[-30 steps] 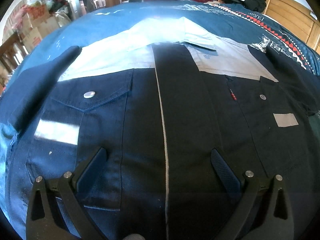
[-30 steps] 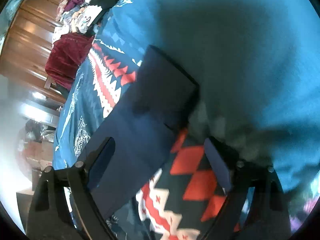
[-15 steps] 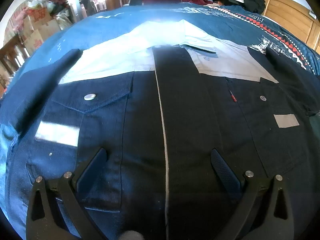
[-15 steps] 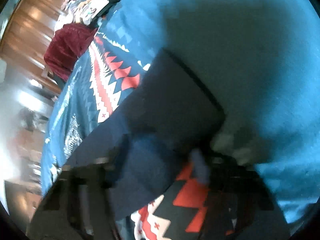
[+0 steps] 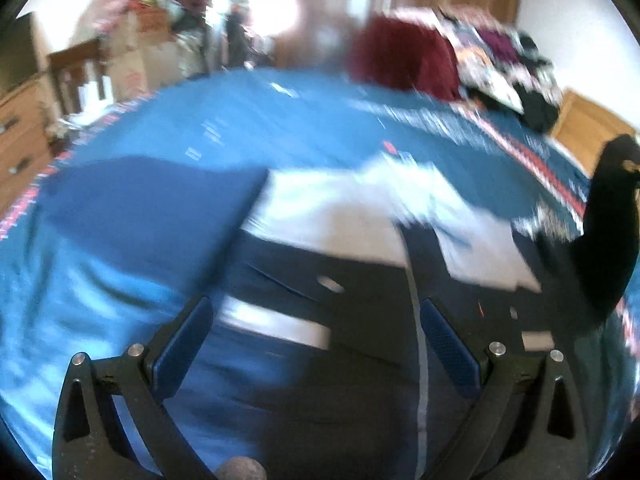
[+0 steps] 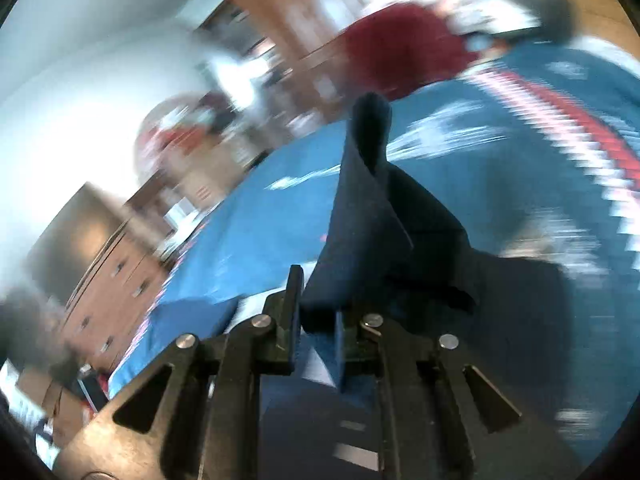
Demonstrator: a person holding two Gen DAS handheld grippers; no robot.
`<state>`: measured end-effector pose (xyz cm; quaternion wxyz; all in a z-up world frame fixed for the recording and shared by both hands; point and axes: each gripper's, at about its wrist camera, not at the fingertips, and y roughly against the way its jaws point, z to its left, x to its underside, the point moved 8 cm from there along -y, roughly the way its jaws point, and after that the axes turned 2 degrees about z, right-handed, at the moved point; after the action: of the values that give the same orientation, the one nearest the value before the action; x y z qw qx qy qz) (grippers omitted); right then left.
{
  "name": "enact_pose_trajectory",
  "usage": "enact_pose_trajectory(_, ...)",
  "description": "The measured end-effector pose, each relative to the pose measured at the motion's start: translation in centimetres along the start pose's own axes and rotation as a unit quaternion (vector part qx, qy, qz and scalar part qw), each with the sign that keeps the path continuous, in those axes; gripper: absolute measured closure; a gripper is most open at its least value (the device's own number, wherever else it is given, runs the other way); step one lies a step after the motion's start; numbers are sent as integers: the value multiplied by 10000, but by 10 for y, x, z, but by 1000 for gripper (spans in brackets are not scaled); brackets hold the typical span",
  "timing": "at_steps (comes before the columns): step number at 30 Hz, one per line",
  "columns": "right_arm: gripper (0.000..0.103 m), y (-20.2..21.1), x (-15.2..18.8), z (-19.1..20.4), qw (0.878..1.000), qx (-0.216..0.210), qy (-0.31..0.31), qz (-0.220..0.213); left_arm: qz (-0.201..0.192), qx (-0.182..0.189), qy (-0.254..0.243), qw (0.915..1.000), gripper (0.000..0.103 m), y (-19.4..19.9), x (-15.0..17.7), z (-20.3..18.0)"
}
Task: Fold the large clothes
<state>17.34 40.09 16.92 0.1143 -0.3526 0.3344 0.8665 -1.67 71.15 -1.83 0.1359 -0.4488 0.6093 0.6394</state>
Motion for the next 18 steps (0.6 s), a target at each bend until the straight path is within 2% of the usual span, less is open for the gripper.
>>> enact_pose_trajectory(2, 90, -61, 16, 51, 9988, -333, 84, 343, -244, -207, 68, 9995, 0, 24, -15, 35)
enact_pose_trajectory(4, 90, -118, 40, 91, 9974, -319, 379, 525, -318, -370, 159, 9987, 0, 35, -21, 65)
enact_pose_trajectory(5, 87, -138, 50, 99, 9967, -364, 352, 635, -311, -414, 230, 9984, 0, 38, -21, 78)
enact_pose_trajectory(7, 78, -184, 82, 110, 9923, -387, 282, 1138, -227, -503, 351, 9979, 0, 40, -16, 103)
enact_pose_trajectory(9, 74, -211, 115, 112, 9873, -84, 372, 1540, -107, -561, 397, 9976, 0, 37, -8, 119)
enact_pose_trajectory(11, 73, -201, 128, 112, 9868, -140, 387, 1567, -43, -545, 421, 9976, 0, 35, -1, 129)
enact_pose_trajectory(12, 68, -186, 132, 109, 9876, -204, 396, 1503, -30, -549, 443, 9975, 0, 34, 2, 135)
enact_pose_trajectory(14, 60, -154, 132, 86, 9915, -67, 388, 1243, -6, -571, 541, 9969, 0, 31, 9, 151)
enact_pose_trajectory(16, 56, -124, 131, 46, 9935, 303, 295, 1054, 26, -626, 614, 9961, 0, 27, 14, 163)
enact_pose_trajectory(18, 54, -102, 141, -7, 9904, 854, 5, 1088, 111, -701, 720, 9949, 0, 23, 22, 177)
